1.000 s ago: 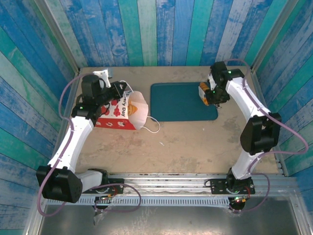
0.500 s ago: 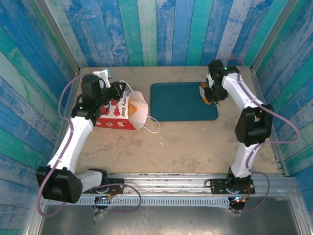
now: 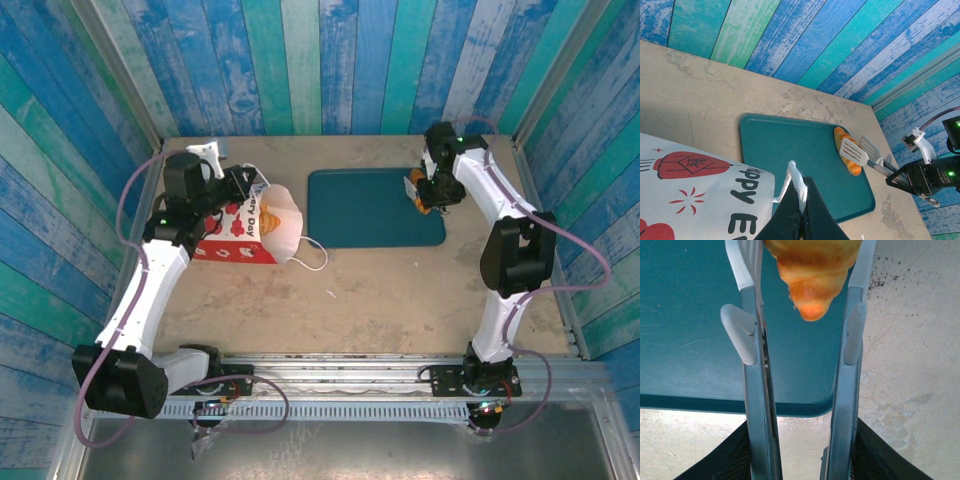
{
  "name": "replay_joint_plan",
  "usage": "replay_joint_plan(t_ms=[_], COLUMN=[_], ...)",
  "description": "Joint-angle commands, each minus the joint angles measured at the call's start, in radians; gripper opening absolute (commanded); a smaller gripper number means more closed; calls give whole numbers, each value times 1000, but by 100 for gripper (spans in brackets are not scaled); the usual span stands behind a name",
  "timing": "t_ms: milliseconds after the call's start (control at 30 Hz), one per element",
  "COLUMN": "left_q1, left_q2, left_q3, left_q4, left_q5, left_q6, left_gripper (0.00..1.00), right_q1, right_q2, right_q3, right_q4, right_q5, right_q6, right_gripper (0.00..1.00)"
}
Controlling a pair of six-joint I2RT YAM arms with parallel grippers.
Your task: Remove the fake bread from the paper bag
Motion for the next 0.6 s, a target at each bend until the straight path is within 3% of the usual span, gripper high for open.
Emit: replay_joint_plan(t_ms=[0, 567], left_q1=[-5, -5], left_q2=[-37, -33], left_q3=[21, 32], left_q4=[24, 32], left_q5=[-5, -11], left_q6=[-4, -1], left_gripper=[0, 0], right_q1=[-9, -11], right_q2=[-6, -40], right_q3=[17, -10], right_q4=[-13, -37], right_q5=[7, -27], right_q6=[-17, -11], right_gripper=[45, 44])
